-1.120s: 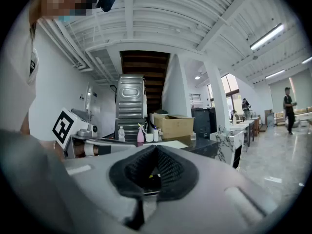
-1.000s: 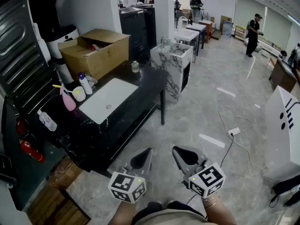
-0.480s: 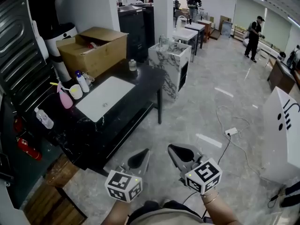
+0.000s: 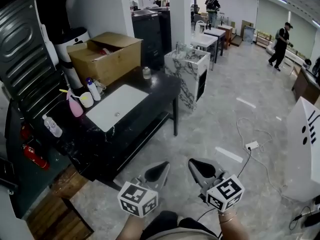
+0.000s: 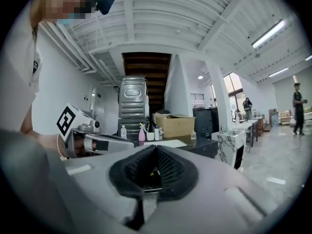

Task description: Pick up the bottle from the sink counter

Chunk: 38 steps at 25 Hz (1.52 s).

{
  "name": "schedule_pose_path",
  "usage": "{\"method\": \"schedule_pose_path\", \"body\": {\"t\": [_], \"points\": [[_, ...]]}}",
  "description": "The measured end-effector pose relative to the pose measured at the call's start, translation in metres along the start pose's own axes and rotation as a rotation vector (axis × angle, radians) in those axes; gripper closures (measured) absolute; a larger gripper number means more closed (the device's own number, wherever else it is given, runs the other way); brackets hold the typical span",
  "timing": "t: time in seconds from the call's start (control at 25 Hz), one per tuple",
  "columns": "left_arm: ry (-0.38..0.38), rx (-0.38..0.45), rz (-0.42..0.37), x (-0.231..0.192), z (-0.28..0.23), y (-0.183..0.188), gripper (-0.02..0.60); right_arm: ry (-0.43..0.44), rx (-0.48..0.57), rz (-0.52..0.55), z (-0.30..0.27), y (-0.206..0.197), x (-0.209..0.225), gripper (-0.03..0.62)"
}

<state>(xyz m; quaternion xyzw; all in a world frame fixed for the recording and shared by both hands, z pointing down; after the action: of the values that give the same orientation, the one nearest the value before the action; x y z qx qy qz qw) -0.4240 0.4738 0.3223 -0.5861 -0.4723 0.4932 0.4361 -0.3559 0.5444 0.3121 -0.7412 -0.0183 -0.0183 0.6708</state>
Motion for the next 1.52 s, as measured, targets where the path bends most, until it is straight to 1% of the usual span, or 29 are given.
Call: {"method": "schedule_pose_path", "body": {"t": [0.16, 0.32, 0.36, 0.48, 0.56, 0.64, 0.72, 0.8, 0.92, 1.0, 1.08, 1.2, 1.32, 1.52], "points": [[0.008, -0.036, 0.019, 0.005, -0.012, -0.014, 0.58, 0.005, -0.011, -0.032, -0.001, -0.015, 0.003, 0.591], [0.004, -0.042, 0.008, -0.008, -0.028, -0.012, 0.578, 0.069, 0.002, -0.069, -0.017, -0.016, 0.008, 0.591], [0.004, -0.046, 0.014, -0.015, -0.033, -0.014, 0.58, 0.065, 0.003, -0.073, -0.023, -0.017, 0.012, 0.591], [-0.023, -0.06, 0.025, -0.033, -0.057, -0.015, 0.579, 0.011, -0.009, -0.076, -0.043, -0.022, 0.038, 0.591], [-0.036, -0.037, 0.005, -0.051, -0.074, -0.002, 0.58, -0.016, -0.003, -0.072, -0.066, -0.017, 0.056, 0.591], [-0.035, -0.01, -0.008, -0.077, -0.089, 0.012, 0.579, -0.024, 0.009, -0.044, -0.095, -0.004, 0.072, 0.591], [-0.027, 0.01, 0.001, -0.106, -0.106, 0.022, 0.58, -0.023, 0.013, -0.001, -0.126, 0.009, 0.088, 0.591], [-0.027, 0.021, 0.021, -0.137, -0.122, 0.032, 0.58, -0.025, 0.016, 0.02, -0.156, 0.02, 0.104, 0.591], [-0.051, 0.028, 0.014, -0.179, -0.144, 0.048, 0.58, -0.041, 0.029, -0.002, -0.203, 0.029, 0.125, 0.591], [-0.055, 0.024, 0.008, -0.205, -0.157, 0.053, 0.58, -0.043, 0.018, -0.016, -0.234, 0.029, 0.137, 0.591], [-0.057, 0.022, 0.021, -0.226, -0.17, 0.056, 0.58, -0.052, 0.007, -0.02, -0.258, 0.029, 0.148, 0.591], [-0.081, 0.019, 0.026, -0.248, -0.186, 0.06, 0.58, -0.08, 0.017, -0.031, -0.281, 0.031, 0.163, 0.591], [-0.104, 0.006, 0.037, -0.263, -0.201, 0.059, 0.58, -0.096, 0.001, -0.052, -0.298, 0.024, 0.175, 0.591], [-0.096, -0.004, 0.079, -0.288, -0.224, 0.054, 0.58, -0.093, -0.025, -0.07, -0.324, 0.015, 0.195, 0.591]]}}
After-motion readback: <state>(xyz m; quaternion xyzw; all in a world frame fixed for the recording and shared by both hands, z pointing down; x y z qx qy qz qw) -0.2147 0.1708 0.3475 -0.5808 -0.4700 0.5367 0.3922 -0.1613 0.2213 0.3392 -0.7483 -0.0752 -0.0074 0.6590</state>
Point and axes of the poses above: the fingertips, and each gripper's own axes: z backward along the fingers, x to its right, y out of its top, the point moved 2 cm from there along z, backward along the fingers
